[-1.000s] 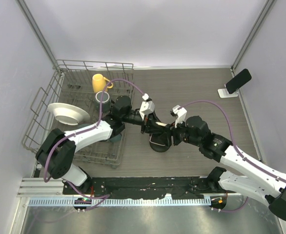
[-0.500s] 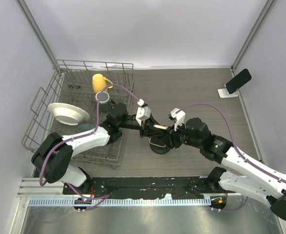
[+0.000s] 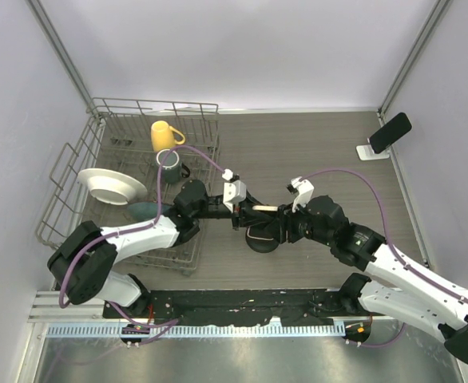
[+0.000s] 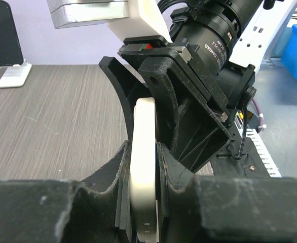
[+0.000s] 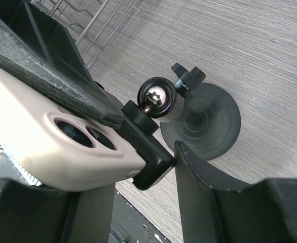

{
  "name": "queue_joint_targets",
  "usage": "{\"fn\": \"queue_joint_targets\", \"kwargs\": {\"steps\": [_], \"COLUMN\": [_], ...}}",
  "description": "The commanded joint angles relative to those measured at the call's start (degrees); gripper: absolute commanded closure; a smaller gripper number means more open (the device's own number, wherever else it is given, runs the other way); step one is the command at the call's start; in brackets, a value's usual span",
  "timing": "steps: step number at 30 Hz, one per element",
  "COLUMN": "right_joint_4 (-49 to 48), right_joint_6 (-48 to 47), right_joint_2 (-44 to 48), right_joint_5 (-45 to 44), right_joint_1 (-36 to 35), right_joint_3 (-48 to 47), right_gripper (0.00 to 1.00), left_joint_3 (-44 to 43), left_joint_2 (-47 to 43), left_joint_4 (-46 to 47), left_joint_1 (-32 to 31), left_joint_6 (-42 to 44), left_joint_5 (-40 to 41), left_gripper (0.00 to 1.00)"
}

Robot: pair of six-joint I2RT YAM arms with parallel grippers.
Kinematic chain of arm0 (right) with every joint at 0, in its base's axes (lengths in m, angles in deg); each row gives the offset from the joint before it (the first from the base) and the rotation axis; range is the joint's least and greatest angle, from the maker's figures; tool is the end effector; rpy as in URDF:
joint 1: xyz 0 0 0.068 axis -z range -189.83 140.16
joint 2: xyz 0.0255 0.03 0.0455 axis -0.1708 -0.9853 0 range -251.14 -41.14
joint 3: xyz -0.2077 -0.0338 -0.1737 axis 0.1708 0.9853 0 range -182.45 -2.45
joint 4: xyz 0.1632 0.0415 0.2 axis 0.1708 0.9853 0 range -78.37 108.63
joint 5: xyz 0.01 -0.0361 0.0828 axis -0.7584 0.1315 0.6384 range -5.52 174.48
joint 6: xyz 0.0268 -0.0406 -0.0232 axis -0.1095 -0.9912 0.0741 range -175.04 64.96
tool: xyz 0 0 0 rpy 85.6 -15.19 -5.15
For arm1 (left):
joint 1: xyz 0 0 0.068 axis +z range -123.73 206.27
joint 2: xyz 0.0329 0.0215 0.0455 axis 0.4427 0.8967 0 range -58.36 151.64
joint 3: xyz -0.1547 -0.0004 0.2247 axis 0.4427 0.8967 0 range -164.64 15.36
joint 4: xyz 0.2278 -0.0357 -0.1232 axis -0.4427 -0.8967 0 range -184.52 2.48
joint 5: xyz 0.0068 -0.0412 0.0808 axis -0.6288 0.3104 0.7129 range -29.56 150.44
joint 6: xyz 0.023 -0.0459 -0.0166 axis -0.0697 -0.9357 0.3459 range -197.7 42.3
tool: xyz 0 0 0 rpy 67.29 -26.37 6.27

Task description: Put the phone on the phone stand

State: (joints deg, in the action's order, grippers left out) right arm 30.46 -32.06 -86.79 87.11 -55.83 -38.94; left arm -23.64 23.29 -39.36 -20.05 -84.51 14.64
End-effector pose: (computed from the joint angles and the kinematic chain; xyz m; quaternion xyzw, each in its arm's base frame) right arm 0.1263 0.1332 0.2713 -0.1826 0.8373 0.3078 0.4134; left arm 0.1891 -0.2352 0.2623 0.4805 0.4854 -0.5390 0.4930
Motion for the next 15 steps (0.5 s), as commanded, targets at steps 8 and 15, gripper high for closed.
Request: {"fn": "queue_joint_targets", "kwargs": {"steps": [8, 15], "right_joint_4": [4.5, 11.0], "right_joint_6": [7.0, 3.4], "right_joint_2": [1.7, 2.1], "right_joint_5": [-1.0, -0.1], "right_joint_1": [0.8, 0.7], "right_joint_3": [-7.4, -11.4], "right_gripper": [0.26, 0.2], "left_joint_3": [-1.0, -1.1], "left_joint_2": [-1.4, -4.6], "left_joint_4": [-8.7, -8.7], "left_joint_1": [-1.7, -1.6], "left_joint_6": [7.1, 2.4], "left_joint_5": [7.7, 8.0], "left_gripper": [0.66, 0.36]}}
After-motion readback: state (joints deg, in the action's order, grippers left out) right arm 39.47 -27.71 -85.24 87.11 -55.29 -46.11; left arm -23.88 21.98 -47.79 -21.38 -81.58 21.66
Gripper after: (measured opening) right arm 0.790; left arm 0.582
